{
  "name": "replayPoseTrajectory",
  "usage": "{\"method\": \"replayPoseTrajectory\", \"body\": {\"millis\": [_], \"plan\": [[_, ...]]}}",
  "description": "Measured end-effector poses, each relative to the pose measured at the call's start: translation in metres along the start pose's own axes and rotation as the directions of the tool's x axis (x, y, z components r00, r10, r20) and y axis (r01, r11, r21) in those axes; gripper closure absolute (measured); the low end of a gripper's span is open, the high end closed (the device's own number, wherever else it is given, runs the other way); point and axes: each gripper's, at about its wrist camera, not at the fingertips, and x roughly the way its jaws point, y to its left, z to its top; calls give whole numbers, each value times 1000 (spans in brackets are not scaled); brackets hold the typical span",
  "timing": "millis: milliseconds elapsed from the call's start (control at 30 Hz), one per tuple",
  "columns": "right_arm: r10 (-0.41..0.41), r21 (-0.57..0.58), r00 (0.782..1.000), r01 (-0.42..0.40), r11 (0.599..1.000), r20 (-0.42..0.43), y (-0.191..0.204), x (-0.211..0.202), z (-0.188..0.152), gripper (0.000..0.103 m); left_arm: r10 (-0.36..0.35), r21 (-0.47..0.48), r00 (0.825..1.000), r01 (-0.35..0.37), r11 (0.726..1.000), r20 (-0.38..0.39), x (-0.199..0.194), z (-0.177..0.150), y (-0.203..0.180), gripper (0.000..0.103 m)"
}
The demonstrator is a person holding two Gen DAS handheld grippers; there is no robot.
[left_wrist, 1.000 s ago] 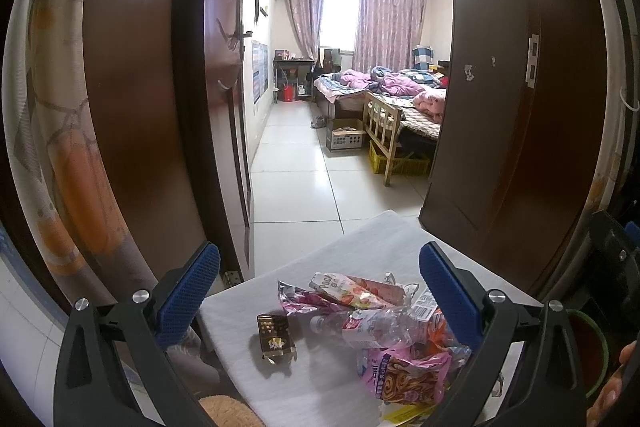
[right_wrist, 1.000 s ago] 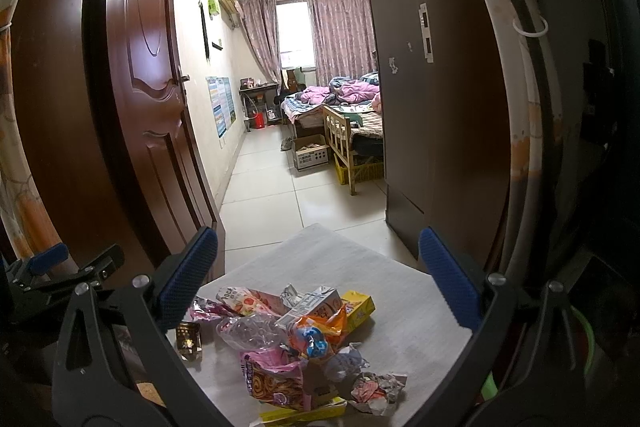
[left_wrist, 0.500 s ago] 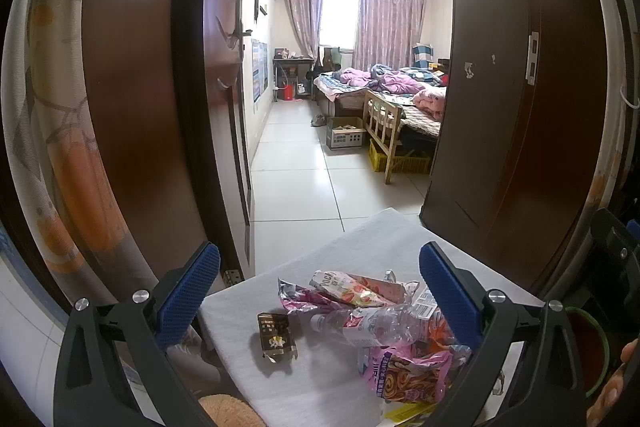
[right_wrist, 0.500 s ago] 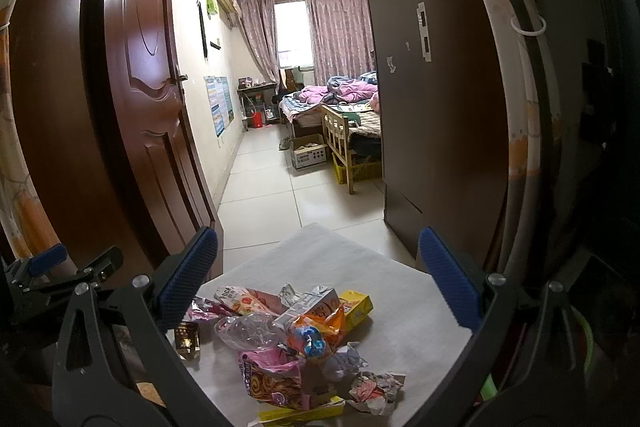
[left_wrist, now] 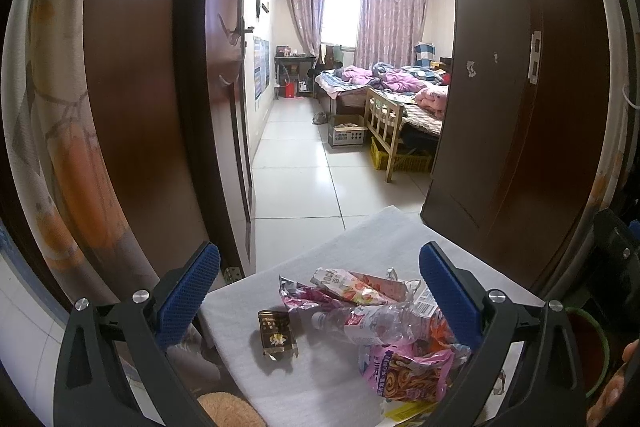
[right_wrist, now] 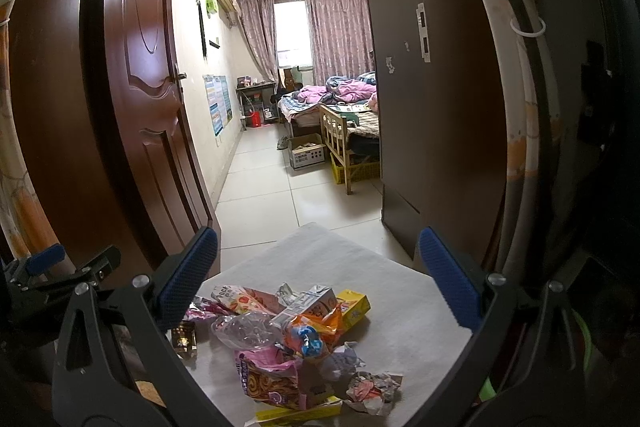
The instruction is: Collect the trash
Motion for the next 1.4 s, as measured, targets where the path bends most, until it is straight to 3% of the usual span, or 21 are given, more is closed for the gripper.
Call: {"method": "replayPoseTrajectory", "body": {"millis": [600, 700, 767, 833, 900, 933, 967, 1067, 1100, 1167, 1233, 1300, 1333, 1400], "plan": [[1, 2, 1000, -1, 1000, -16, -5, 3, -5, 3, 5, -4, 1000, -5, 1000, -5, 2, -4, 1, 8], [16, -5, 1000, -16, 1000, -25, -6, 8, -6, 3, -7, -24, 1000, 7, 1000, 24, 1, -5, 4, 8], [16, -18, 999, -17, 1000, -37, -8, 11, -4, 3, -21, -1, 999, 21, 1000, 49, 1, -5, 6, 8], [6, -29, 999, -8, 1000, -40, -15, 12, -3, 3, 15, 31, 999, -16, 999, 47, 5, -8, 9, 8], [-17, -50, 999, 15, 999, -45, -22, 14, -8, 3, 13, 49, 1000, -14, 999, 24, 13, -13, 16, 8], [-29, -69, 998, 25, 997, -54, -25, 16, -13, 3, -32, 67, 999, 34, 997, -26, 23, -19, 22, 8], [-36, -94, 996, 29, 995, -76, -28, 20, -20, 3, -45, 73, 998, 49, 996, -54, 29, -21, 25, 8], [-45, -142, 986, 22, 990, -163, -31, 33, -43, 3, 6, 91, 991, 7, 996, -136, 48, -38, 30, 8], [-37, -149, 978, 6, 989, -205, -33, 38, -54, 3, -25, 90, 987, 40, 995, -161, 55, -46, 31, 8], [-22, -130, 964, -13, 991, -264, -38, 45, -71, 3, -102, 39, 967, 114, 993, -234, 70, -57, 31, 8], [-4, -69, 949, -19, 997, -316, -46, 55, -85, 3, -199, -37, 929, 197, 980, -313, 89, -67, 27, 8], [28, -7, 932, -33, 999, -362, -53, 63, -95, 3, -252, -91, 891, 235, 968, -377, 108, -76, 20, 11], [34, 1, 928, -37, 999, -371, -53, 65, -97, 3, -301, -165, 853, 254, 953, -427, 124, -80, 18, 11], [29, -9, 927, -35, 999, -375, -52, 65, -100, 3, -389, -343, 800, 245, 907, -457, 150, -87, 25, 11]]}}
